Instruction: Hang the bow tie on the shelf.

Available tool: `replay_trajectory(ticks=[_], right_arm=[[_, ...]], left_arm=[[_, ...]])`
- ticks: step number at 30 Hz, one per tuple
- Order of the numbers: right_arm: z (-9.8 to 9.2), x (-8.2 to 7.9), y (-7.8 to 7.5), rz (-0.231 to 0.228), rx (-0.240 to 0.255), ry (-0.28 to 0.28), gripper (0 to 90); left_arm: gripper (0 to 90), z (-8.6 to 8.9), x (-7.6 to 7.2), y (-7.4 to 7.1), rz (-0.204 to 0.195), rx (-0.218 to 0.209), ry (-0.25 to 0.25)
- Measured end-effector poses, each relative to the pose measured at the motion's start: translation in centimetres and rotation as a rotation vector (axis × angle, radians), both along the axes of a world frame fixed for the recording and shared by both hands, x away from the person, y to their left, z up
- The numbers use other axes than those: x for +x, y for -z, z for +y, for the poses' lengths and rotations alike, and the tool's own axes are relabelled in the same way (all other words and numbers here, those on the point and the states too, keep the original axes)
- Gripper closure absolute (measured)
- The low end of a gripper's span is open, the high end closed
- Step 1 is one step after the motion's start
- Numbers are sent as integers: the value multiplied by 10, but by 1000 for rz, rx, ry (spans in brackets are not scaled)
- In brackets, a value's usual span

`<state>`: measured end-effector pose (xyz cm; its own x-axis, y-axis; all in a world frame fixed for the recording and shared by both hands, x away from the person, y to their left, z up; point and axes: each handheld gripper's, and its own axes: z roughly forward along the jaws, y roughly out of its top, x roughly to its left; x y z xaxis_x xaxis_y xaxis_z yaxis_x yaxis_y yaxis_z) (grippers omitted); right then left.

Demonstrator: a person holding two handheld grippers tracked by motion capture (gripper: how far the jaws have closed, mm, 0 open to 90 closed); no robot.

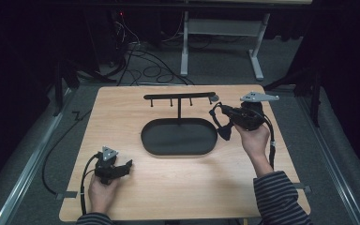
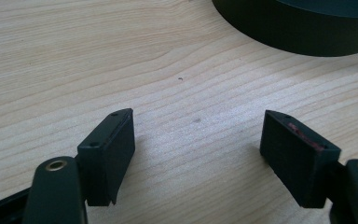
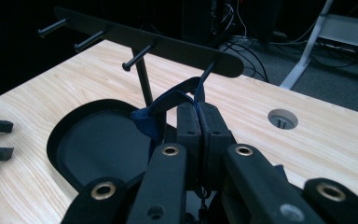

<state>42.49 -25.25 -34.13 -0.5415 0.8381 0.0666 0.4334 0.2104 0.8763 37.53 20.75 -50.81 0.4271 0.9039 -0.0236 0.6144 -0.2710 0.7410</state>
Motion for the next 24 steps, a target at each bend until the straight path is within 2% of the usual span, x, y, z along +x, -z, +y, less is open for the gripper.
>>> replay_trajectory(ticks=[9,16,20,24], right_arm=[[10,5,-12,-22,-25,-6,900],[12,11,-9,-37,-19,16,900],[19,18,-5,-32,-44,25,900],[23,25,-3,-40,-37,29,900]], left_arm=[[267,0,0,0,-1,2,0],[261,0,0,0,-1,3,2],[257,0,0,0,-1,2,3],[253,0,0,0,-1,4,5]])
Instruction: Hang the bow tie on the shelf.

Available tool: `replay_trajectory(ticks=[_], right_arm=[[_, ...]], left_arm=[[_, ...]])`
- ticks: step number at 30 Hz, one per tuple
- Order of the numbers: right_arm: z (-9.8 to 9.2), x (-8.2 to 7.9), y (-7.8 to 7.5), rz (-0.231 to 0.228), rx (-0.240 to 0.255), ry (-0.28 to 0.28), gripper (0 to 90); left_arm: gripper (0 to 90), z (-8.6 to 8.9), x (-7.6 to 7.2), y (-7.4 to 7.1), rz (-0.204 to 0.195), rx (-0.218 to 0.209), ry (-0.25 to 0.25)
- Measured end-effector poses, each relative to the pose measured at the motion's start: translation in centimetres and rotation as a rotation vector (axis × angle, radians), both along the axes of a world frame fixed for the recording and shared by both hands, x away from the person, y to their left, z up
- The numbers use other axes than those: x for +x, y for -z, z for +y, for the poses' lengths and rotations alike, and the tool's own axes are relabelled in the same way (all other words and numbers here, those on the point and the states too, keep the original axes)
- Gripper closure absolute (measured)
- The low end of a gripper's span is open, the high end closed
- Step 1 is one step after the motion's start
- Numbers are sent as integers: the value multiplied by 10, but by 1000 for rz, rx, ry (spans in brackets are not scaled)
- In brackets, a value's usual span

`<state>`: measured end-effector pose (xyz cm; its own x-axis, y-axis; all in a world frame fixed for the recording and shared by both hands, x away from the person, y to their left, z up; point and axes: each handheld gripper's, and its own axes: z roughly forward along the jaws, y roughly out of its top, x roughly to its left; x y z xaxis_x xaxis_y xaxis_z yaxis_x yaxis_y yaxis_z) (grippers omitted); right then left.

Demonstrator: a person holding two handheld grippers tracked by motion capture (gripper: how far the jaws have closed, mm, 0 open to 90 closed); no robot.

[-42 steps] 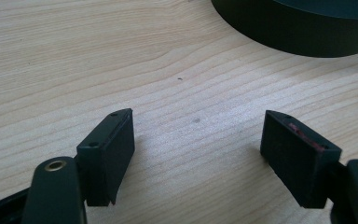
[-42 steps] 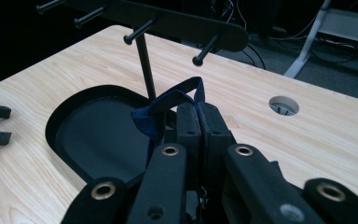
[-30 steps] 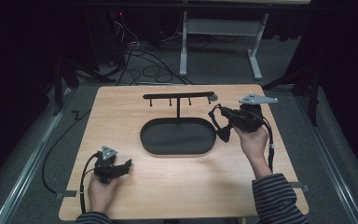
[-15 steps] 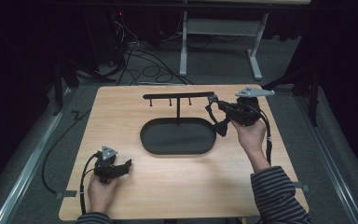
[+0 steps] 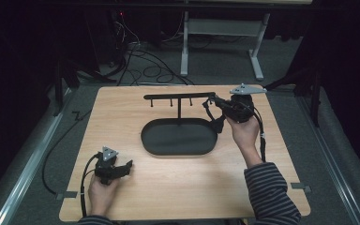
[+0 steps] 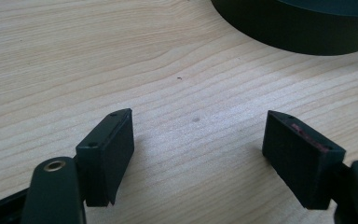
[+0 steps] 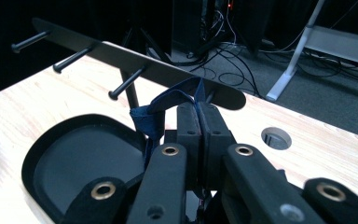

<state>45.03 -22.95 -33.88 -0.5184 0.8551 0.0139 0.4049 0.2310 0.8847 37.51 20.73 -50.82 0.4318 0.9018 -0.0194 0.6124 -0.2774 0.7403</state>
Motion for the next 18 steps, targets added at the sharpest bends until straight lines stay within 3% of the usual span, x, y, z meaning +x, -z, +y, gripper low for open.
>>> replay_trajectory(ticks=[18], right_arm=[[-1,18,12,18,7,50,898]], left_arm=[[253,0,0,0,-1,-2,2]])
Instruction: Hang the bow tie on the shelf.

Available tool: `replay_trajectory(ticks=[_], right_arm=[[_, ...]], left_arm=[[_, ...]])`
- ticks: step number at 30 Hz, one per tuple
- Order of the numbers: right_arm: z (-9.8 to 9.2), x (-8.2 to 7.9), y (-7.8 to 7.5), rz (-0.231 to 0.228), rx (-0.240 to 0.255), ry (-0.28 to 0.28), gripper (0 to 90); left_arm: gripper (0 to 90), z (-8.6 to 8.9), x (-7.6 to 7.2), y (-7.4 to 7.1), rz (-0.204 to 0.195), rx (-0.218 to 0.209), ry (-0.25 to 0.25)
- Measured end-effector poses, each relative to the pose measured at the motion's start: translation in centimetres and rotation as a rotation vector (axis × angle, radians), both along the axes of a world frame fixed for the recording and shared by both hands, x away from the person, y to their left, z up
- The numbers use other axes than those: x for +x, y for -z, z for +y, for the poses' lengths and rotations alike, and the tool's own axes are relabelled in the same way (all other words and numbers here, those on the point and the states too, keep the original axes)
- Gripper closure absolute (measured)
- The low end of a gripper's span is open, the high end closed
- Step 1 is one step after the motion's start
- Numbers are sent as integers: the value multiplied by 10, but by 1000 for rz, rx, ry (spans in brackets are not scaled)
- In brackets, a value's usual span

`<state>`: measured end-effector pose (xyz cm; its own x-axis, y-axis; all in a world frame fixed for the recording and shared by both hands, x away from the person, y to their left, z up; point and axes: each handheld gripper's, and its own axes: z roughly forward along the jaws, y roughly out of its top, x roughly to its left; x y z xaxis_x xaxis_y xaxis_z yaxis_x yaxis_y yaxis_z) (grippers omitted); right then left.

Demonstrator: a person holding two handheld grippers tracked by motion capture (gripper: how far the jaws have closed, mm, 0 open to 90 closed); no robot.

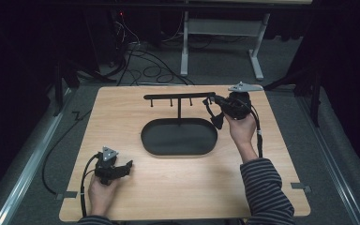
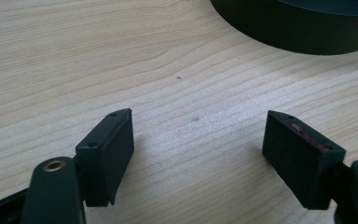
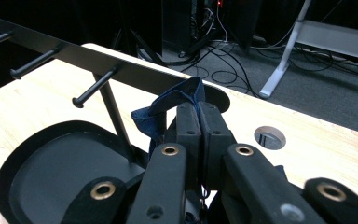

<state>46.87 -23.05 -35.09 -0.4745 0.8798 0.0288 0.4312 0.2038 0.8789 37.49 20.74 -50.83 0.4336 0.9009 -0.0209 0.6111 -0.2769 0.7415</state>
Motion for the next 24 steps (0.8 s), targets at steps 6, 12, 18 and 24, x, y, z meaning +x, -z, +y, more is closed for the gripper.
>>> replay_trajectory(ticks=[6,12,18,24], right_arm=[[2,4,4,8,-5,4,889],[2,6,7,16,1,2,877],[1,7,9,33,7,3,827],[-4,6,8,48,26,7,748]], left_arm=[[253,0,0,0,0,-1,0],[252,1,0,0,4,-4,2],[252,1,0,0,4,-5,1],[250,1,0,0,4,-5,2]])
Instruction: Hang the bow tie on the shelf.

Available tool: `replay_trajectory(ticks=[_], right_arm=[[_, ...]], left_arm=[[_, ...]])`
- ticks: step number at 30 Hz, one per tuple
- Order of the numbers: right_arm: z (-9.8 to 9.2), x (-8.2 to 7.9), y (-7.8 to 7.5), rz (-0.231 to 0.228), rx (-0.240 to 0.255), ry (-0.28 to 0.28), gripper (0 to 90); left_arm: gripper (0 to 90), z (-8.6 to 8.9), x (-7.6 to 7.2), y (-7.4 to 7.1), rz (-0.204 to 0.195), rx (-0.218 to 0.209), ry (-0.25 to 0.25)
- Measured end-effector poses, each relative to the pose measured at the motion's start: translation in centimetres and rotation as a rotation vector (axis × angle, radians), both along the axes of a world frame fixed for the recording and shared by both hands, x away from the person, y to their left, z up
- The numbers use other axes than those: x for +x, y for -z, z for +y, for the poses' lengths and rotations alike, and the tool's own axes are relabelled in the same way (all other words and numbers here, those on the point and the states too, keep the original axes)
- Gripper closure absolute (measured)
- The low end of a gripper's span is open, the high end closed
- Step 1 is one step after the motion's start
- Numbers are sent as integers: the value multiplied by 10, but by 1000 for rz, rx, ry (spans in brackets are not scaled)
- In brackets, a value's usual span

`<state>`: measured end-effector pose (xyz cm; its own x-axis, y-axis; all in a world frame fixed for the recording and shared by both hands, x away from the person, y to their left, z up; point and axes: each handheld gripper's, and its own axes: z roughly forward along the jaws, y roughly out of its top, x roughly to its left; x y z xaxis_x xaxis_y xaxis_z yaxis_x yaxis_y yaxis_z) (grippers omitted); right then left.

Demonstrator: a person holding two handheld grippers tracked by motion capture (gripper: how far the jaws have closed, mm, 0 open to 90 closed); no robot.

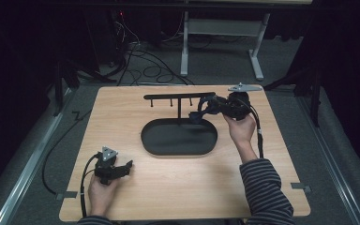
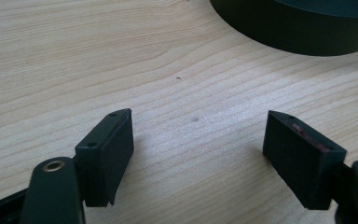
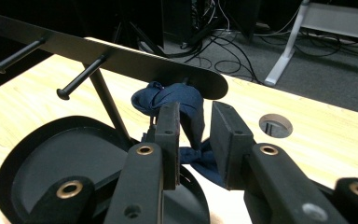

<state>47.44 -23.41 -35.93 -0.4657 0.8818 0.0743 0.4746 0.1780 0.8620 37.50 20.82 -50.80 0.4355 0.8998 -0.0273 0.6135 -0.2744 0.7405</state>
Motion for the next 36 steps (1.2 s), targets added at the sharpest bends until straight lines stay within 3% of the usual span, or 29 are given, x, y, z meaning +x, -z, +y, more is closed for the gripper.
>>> replay_trajectory(ticks=[23,36], right_arm=[[-20,-22,-8,-36,23,18,666],[-38,-32,-3,-11,49,32,609]], left_arm=[[250,0,0,0,0,-2,0],[251,0,0,0,0,-2,0]])
